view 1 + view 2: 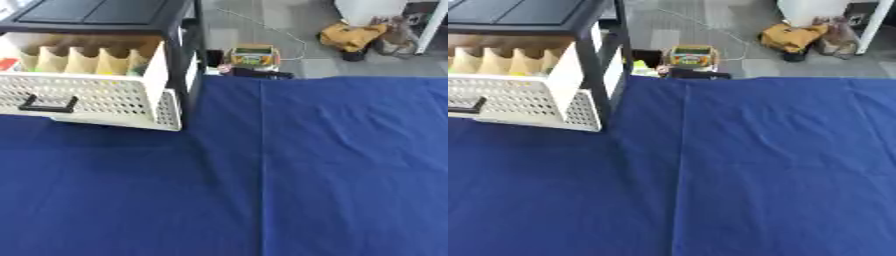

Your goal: Pick up objects from table and place into drawer.

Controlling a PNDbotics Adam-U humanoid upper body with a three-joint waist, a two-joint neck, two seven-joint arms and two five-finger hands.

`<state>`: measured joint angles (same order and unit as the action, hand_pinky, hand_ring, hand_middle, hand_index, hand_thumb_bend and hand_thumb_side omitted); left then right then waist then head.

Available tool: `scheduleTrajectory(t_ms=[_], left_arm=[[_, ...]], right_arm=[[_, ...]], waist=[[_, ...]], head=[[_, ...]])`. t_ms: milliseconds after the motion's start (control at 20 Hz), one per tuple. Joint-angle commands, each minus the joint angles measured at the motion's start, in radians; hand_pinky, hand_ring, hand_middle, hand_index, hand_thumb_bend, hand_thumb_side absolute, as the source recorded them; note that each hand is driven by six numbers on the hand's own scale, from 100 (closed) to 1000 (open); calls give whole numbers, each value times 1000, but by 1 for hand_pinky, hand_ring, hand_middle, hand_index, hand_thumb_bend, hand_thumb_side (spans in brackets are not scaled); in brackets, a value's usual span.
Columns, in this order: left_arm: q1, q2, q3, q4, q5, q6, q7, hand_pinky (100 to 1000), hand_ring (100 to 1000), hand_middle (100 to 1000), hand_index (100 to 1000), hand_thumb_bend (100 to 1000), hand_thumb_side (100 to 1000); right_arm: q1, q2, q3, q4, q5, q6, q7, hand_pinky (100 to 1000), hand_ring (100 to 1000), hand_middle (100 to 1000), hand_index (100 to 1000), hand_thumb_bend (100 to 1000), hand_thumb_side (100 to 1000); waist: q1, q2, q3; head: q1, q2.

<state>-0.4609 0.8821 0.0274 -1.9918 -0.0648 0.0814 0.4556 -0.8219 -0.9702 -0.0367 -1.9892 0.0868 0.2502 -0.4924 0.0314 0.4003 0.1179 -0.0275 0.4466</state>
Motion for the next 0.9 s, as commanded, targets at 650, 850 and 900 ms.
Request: scheduleTrajectory(t_ms=[650,850,900], left_arm=[[111,195,29,-8,-260,10,-762,548,623,590,850,100,1000],[121,218,8,-8,-260,27,-976,540,605,644,872,100,993],[121,223,4,-8,-253,33,-1031,536,604,653,875,100,1000]], right_arm=[[291,-10,-98,-11,23,-27,-122,756,710,745,791,100,1000],[345,13,-110,-11,-4,-22,-130,753,702,740,789,100,993],[355,18,-113,-11,-11,-23,-131,752,701,740,789,102,998]], waist=[[49,-38,-70],[55,-38,-86],[56,-38,-88]], head=[[38,48],[60,47],[65,47]])
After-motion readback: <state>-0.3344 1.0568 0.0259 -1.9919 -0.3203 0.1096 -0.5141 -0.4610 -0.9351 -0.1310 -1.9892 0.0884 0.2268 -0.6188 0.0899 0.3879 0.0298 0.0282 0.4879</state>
